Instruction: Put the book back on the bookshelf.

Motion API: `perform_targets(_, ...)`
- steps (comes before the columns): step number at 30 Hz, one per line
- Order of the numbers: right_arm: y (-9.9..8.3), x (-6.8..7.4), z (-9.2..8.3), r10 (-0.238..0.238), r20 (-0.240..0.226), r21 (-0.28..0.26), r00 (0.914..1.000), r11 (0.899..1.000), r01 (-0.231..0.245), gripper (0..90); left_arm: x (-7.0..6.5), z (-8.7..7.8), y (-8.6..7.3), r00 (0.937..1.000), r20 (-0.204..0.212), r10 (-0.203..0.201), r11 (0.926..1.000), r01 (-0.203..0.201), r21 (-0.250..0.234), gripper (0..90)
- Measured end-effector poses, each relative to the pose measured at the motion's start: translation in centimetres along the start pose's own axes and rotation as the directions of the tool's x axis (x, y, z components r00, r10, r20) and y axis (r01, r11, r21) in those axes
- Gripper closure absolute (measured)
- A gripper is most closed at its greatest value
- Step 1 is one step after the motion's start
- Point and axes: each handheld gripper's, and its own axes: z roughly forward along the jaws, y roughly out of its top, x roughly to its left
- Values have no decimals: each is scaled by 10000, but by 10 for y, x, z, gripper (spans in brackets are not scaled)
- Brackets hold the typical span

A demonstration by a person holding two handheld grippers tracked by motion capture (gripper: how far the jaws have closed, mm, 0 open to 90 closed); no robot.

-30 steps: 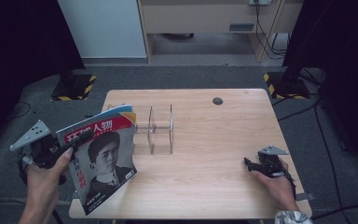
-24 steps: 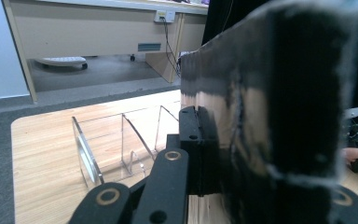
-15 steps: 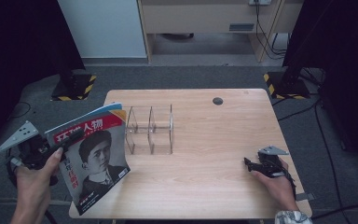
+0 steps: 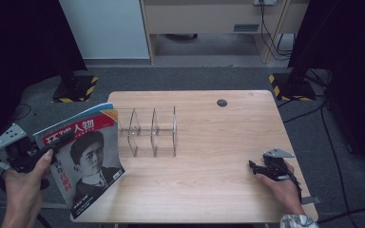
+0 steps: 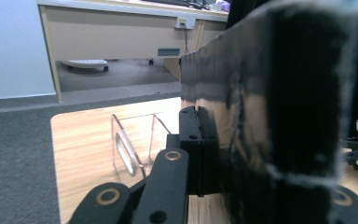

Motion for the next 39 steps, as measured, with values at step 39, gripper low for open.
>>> perform_targets(39, 0, 0, 0, -11, -13, 1, 10000, 10000, 11, 324, 17, 75, 28, 9962, -874, -41, 9985, -7, -544, 868)
